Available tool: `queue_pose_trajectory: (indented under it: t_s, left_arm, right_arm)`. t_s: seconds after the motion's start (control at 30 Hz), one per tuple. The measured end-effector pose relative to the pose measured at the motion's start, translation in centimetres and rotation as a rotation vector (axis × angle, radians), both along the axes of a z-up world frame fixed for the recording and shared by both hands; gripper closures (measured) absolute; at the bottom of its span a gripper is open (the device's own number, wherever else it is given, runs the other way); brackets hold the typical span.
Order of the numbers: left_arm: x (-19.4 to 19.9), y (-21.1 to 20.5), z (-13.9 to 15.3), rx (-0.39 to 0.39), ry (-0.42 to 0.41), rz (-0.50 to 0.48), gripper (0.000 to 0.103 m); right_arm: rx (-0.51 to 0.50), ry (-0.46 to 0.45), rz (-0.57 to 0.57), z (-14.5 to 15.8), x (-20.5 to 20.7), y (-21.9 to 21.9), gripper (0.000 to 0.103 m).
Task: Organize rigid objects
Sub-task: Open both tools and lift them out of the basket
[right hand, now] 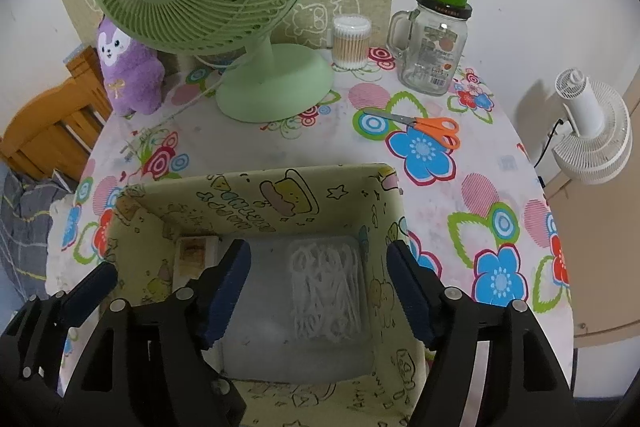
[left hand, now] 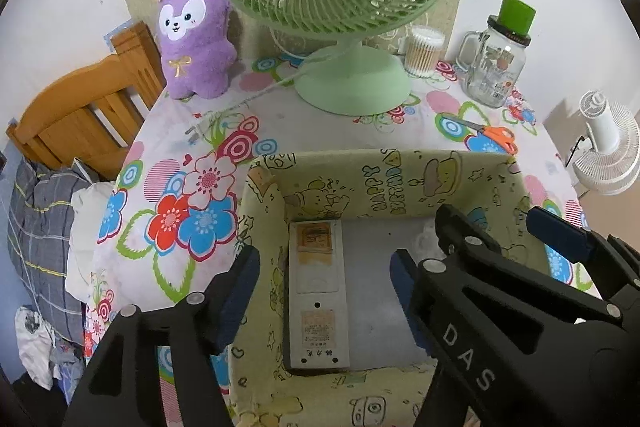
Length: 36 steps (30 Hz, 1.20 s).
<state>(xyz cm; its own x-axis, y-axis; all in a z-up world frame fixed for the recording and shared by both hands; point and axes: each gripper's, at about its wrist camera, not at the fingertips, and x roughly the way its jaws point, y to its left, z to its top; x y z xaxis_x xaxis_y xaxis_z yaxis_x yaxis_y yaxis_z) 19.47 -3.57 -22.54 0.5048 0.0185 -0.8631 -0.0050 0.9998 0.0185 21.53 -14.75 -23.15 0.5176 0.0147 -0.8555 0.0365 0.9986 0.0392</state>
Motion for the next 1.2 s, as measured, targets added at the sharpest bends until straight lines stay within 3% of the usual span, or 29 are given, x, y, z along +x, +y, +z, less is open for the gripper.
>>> queue_pose_trajectory:
  t_s: [0.5,1.2]
  left_arm:
    - [-2.8,-0.1,3.6,-0.011,-0.065,-0.004,0.022]
    - [-7.4,-0.7,7.0,-0.005,-0.122,-0.023,0.007]
  right_arm:
    - [0.007,-0.068,-0.002,3.8,-3.0,-0.2,0.019]
    - [-0.029,-0.124,0.002,7.6,-8.2,-0.7,0.016]
